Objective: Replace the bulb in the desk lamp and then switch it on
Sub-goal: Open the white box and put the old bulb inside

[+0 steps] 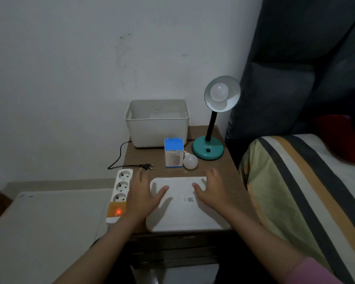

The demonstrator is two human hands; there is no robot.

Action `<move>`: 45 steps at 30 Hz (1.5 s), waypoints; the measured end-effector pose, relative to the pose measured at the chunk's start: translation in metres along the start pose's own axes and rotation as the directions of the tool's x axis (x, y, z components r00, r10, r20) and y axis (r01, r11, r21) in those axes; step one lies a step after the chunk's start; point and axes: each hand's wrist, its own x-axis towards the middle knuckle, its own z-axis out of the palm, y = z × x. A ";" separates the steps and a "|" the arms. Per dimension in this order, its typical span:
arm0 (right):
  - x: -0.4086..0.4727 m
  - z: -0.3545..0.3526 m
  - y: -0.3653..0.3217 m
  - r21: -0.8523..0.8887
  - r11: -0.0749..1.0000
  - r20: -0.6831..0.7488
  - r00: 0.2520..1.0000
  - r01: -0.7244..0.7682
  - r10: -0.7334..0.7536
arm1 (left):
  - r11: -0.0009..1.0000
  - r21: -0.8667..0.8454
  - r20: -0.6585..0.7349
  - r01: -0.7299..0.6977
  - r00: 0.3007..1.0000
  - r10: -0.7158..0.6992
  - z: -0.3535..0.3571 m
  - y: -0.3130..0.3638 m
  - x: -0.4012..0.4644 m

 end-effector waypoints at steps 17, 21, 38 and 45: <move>0.120 0.035 0.015 -0.071 0.996 0.229 0.973 0.050 -0.032 | 0.989 0.010 -0.006 0.147 0.989 -0.147 -0.042 -0.017 0.240; 0.120 0.041 0.020 -0.092 0.993 0.183 0.981 0.075 -0.057 | 0.989 0.037 0.026 0.145 0.989 -0.146 -0.033 -0.023 0.250; 0.152 -0.046 -0.082 0.235 0.924 -0.133 0.952 0.301 -0.276 | 0.988 0.059 -0.018 0.142 0.990 -0.142 -0.026 -0.032 0.256; 0.271 -0.019 -0.126 0.143 0.968 -0.004 0.978 0.205 -0.207 | 0.978 0.117 -0.046 0.172 0.985 -0.167 -0.022 -0.037 0.265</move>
